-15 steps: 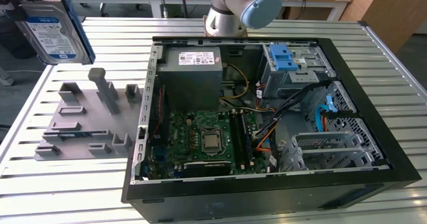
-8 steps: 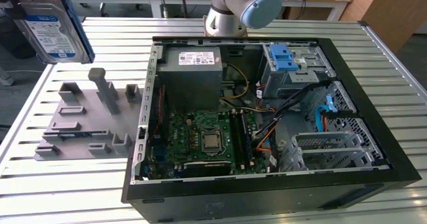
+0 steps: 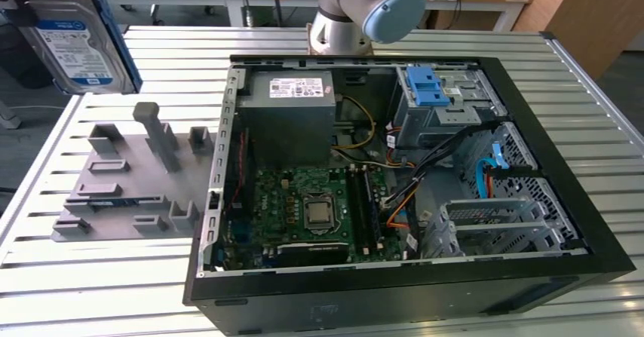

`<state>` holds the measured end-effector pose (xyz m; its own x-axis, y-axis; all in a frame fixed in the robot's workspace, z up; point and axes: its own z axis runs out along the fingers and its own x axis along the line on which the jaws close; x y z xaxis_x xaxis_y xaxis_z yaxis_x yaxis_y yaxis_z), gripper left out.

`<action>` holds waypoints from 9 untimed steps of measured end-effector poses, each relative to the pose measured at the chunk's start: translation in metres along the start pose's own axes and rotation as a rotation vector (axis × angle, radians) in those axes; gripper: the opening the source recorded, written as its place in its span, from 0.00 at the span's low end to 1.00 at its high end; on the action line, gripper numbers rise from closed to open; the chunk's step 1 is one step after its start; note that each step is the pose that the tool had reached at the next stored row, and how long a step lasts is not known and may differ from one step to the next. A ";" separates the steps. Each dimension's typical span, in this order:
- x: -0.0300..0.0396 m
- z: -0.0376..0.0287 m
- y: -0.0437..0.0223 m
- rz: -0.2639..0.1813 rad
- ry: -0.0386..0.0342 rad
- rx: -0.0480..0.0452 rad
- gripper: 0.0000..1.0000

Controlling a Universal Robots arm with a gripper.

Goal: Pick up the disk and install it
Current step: 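Pick up the disk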

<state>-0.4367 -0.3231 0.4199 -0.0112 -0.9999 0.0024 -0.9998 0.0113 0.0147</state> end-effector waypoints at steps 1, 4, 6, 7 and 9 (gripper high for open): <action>0.0000 -0.0003 0.0000 0.000 0.0001 0.0000 0.36; -0.0001 -0.0015 0.0000 0.000 0.0004 -0.0001 0.36; -0.0001 -0.0024 0.0000 0.000 0.0005 -0.0001 0.36; -0.0001 -0.0029 0.0000 0.000 0.0006 -0.0001 0.36; -0.0001 -0.0037 0.0001 0.000 0.0005 0.0000 0.36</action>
<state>-0.4367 -0.3230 0.4236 -0.0112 -0.9999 0.0030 -0.9998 0.0113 0.0148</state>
